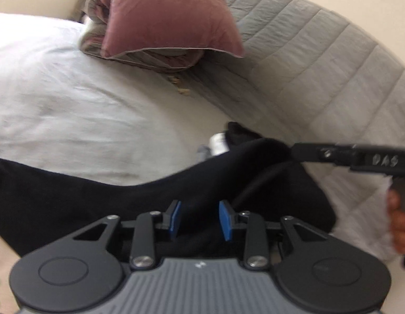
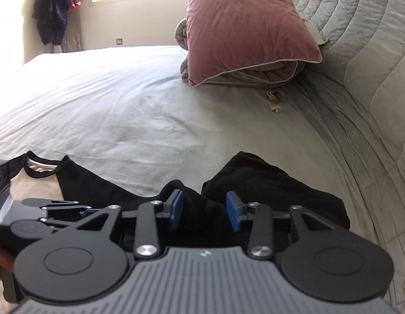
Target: Fold clothes
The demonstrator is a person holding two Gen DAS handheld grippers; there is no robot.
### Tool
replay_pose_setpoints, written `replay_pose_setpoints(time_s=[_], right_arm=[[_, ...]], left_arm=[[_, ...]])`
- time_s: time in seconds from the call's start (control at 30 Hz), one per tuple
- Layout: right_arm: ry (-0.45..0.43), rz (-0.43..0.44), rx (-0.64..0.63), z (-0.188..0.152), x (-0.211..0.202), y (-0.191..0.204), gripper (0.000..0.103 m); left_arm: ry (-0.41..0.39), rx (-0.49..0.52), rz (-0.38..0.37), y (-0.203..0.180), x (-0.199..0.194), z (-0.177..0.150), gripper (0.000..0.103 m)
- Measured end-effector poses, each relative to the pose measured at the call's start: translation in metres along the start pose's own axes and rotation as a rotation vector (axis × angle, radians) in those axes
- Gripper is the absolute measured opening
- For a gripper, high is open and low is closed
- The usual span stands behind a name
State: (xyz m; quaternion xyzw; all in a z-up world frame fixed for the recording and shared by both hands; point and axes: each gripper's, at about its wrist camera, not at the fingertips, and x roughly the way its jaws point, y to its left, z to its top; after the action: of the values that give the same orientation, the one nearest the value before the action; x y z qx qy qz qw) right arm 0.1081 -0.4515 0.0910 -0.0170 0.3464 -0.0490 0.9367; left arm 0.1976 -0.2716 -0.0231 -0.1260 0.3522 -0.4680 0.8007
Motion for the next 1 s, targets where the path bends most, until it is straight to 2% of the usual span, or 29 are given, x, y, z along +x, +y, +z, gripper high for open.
replay_pose_setpoints(time_s=[0.07,0.2,0.33,0.37,0.4,0.47,0.67,0.8,0.83,0.87,0.9,0.93,0.97,1.0], right_arm=[[-0.014,0.009,0.000,-0.006,-0.010,-0.002,0.041],[-0.027,0.032,0.002,-0.021,-0.024,-0.009,0.041],[-0.031,0.052,-0.014,-0.039,-0.029,-0.013,0.041],[-0.033,0.061,-0.017,-0.044,-0.029,-0.012,0.041],[-0.034,0.069,-0.020,-0.048,-0.028,-0.012,0.041],[-0.038,0.085,-0.026,-0.057,-0.028,-0.011,0.041],[-0.081,0.123,-0.076,-0.081,-0.027,0.002,0.041],[-0.088,0.147,-0.072,-0.088,-0.025,0.006,0.046],[-0.088,0.153,-0.070,-0.089,-0.025,0.007,0.046],[-0.087,0.155,-0.072,-0.091,-0.025,0.008,0.046],[-0.085,0.155,-0.076,-0.092,-0.025,0.008,0.046],[-0.084,0.155,-0.080,-0.093,-0.025,0.008,0.046],[-0.083,0.156,-0.079,-0.094,-0.025,0.007,0.046],[-0.083,0.157,-0.077,-0.094,-0.025,0.006,0.046]], left_arm=[[0.002,0.020,-0.039,-0.005,0.000,-0.001,0.035],[0.038,0.066,-0.038,-0.016,0.012,-0.002,0.037],[0.054,0.011,-0.055,-0.015,0.018,-0.002,0.034],[0.059,-0.017,-0.069,-0.013,0.019,-0.002,0.027],[0.068,-0.044,-0.089,-0.010,0.019,-0.002,0.010],[0.080,-0.082,-0.127,-0.009,0.018,0.000,0.000],[0.034,-0.168,-0.227,-0.016,0.005,0.017,0.000],[0.014,-0.152,-0.192,-0.029,0.002,0.033,0.000],[0.014,-0.126,-0.162,-0.031,0.001,0.036,0.002],[0.022,-0.098,-0.135,-0.032,0.000,0.037,0.011],[0.040,-0.068,-0.111,-0.032,-0.001,0.037,0.027],[0.058,-0.047,-0.094,-0.031,-0.001,0.036,0.035],[0.076,-0.042,-0.087,-0.028,0.000,0.032,0.041],[0.095,-0.043,-0.084,-0.024,0.002,0.028,0.041]])
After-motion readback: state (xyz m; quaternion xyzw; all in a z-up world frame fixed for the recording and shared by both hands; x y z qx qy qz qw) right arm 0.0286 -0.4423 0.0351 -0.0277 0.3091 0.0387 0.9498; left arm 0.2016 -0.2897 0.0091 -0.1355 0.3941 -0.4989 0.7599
